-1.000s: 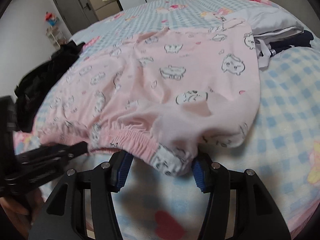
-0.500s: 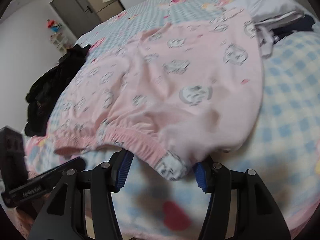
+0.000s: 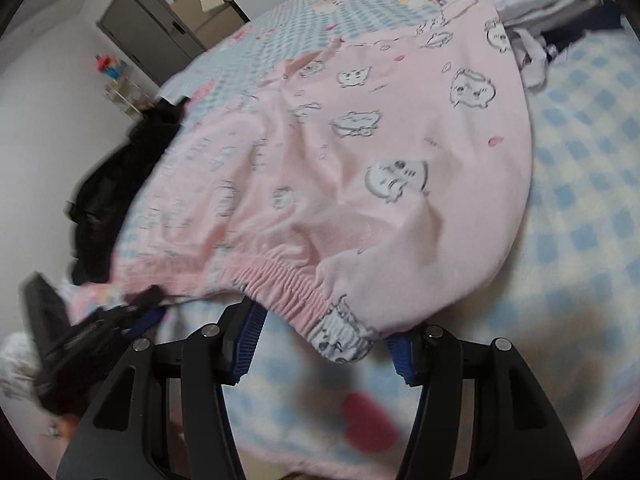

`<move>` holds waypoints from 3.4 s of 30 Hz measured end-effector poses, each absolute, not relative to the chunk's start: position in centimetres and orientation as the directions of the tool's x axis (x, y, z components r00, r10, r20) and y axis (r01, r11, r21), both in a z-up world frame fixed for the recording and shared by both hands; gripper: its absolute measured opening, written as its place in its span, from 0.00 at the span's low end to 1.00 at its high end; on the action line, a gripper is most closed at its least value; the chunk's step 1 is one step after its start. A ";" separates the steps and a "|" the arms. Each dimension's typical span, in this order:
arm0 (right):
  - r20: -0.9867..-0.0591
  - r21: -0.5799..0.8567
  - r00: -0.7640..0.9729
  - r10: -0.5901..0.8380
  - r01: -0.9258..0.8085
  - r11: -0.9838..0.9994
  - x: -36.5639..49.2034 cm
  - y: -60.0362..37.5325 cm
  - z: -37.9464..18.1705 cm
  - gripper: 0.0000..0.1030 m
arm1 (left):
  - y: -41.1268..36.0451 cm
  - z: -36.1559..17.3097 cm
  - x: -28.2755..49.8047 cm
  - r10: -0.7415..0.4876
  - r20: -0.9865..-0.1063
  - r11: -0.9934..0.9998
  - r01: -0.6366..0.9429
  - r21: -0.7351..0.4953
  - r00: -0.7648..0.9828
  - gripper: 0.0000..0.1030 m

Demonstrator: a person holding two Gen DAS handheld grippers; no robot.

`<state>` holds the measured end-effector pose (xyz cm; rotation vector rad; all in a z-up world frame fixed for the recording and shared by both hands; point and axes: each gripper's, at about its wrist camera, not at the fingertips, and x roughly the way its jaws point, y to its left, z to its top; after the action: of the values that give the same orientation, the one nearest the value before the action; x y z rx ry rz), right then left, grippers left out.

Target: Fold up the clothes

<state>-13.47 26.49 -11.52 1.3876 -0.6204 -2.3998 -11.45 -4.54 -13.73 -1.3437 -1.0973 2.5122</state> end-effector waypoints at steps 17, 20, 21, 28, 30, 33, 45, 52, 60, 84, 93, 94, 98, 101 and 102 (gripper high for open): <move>-0.769 0.373 -0.572 -0.285 -0.039 -0.927 -14.4 25.7 -12.1 0.57 | -4.7 -13.3 -14.0 0.401 -0.692 -0.746 0.224 -0.627 -0.600 0.52; -0.768 0.399 -0.560 -0.310 -0.040 -0.916 -15.4 25.3 -12.9 0.69 | -3.9 -14.1 -14.4 0.375 -0.712 -0.772 0.225 -0.594 -0.594 0.52; -0.767 0.407 -0.559 -0.315 -0.043 -0.912 -15.6 25.2 -13.2 0.72 | -3.6 -14.1 -14.5 0.364 -0.711 -0.783 0.216 -0.583 -0.602 0.52; -0.760 0.415 -0.564 -0.322 -0.040 -0.909 -15.1 25.9 -13.2 0.54 | -4.2 -13.2 -14.8 0.398 -0.668 -0.763 0.178 -0.622 -0.629 0.23; -0.755 0.428 -0.566 -0.332 -0.042 -0.903 -15.0 26.4 -13.0 0.39 | -4.3 -12.9 -14.5 0.414 -0.656 -0.755 0.164 -0.635 -0.631 0.22; -0.744 0.459 -0.565 -0.357 -0.044 -0.888 -14.7 27.0 -12.8 0.27 | -4.3 -12.3 -14.2 0.432 -0.641 -0.746 0.149 -0.649 -0.635 0.22; -0.742 0.536 -0.513 -0.431 -0.069 -0.841 -14.0 26.4 -13.6 0.28 | -5.2 -14.9 -12.2 0.500 -0.625 -0.630 0.242 -0.738 -0.600 0.25; -0.699 0.605 -0.548 -0.459 -0.111 -0.789 -15.0 27.9 -13.5 0.36 | -4.3 -14.3 -10.8 0.528 -0.630 -0.694 0.138 -0.707 -0.570 0.30; -0.691 0.626 -0.542 -0.478 -0.118 -0.771 -15.4 27.8 -14.0 0.42 | 0.2 -13.1 -12.7 0.388 -0.763 -0.884 0.026 -0.467 -0.517 0.35; -0.678 0.558 -0.597 -0.429 -0.037 -0.829 -14.6 27.2 -12.7 0.05 | -4.5 -12.3 -13.5 0.419 -0.644 -0.722 0.195 -0.664 -0.640 0.13; -0.664 0.498 -0.614 -0.427 0.063 -0.865 -10.5 26.7 -9.1 0.04 | -5.8 -10.1 -9.8 0.440 -0.655 -0.751 0.148 -0.644 -0.614 0.12; -0.665 0.493 -0.610 -0.431 0.075 -0.867 -10.1 26.7 -8.9 0.04 | -5.9 -10.2 -9.4 0.441 -0.660 -0.754 0.148 -0.640 -0.608 0.12; -0.746 0.466 -0.522 -0.414 0.037 -0.884 -9.3 26.2 -11.6 0.04 | -6.4 -13.2 -8.9 0.435 -0.724 -0.761 0.211 -0.614 -0.536 0.12; -0.791 0.494 -0.434 -0.431 -0.036 -0.869 -9.7 26.5 -14.3 0.05 | -6.7 -15.2 -8.9 0.464 -0.746 -0.736 0.260 -0.625 -0.478 0.18; -0.788 0.501 -0.435 -0.436 -0.041 -0.865 -9.7 26.6 -14.1 0.08 | -6.8 -14.9 -8.8 0.475 -0.742 -0.730 0.258 -0.633 -0.473 0.21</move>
<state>-9.70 26.58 -14.10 1.5106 -0.6726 -2.3808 -8.79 -6.81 -14.94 -1.5303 -1.0857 2.3435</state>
